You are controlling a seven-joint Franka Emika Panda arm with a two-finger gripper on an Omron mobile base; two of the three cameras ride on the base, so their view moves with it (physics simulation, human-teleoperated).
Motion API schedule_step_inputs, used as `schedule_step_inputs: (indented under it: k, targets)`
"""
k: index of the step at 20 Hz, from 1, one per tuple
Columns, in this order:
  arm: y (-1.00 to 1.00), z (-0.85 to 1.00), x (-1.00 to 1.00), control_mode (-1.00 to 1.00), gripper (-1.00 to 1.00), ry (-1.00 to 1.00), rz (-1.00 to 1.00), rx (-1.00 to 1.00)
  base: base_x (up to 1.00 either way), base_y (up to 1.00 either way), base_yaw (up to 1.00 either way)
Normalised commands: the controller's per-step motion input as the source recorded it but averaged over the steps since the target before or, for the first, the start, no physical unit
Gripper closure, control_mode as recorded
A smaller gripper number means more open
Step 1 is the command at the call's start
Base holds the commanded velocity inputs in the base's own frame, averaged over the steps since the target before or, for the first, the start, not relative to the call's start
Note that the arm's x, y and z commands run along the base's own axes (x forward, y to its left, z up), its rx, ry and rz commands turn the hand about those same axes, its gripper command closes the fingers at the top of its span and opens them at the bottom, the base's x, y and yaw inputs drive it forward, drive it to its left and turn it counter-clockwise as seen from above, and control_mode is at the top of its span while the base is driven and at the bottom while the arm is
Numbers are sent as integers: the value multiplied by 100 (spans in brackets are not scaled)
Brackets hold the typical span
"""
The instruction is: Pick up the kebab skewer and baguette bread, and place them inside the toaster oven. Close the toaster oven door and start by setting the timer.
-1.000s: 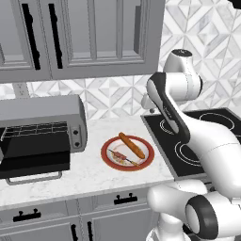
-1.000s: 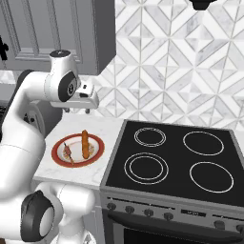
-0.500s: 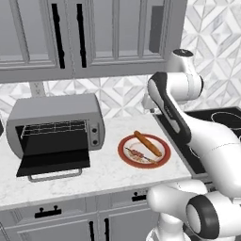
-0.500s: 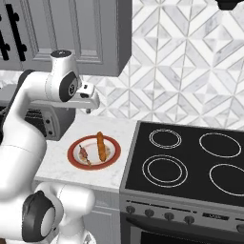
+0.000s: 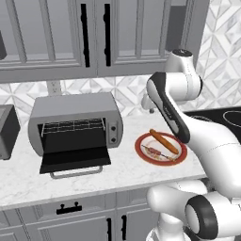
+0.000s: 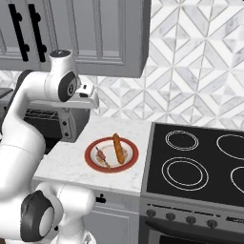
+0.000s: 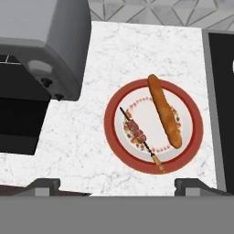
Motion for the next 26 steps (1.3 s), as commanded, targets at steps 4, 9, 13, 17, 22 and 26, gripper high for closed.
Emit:
schedule_step_inputs:
  k: [4, 9, 13, 17, 22, 26]
  targets:
    - [0, 0, 0, 100, -100, 0, 0, 0, 0, 11, 0]
    - [0, 0, 0, 100, -100, 0, 0, 0, 0, 0, 0]
    - [0, 0, 0, 100, -100, 0, 0, 0, 0, 0, 0]
    - [0, 0, 0, -100, -100, 0, 0, 0, 0, 0, 0]
    - [0, 0, 0, -100, -100, 0, 0, 0, 0, 0, 0]
    - [3, -14, -7, -100, -100, -2, 0, -6, 0, 0, 0]
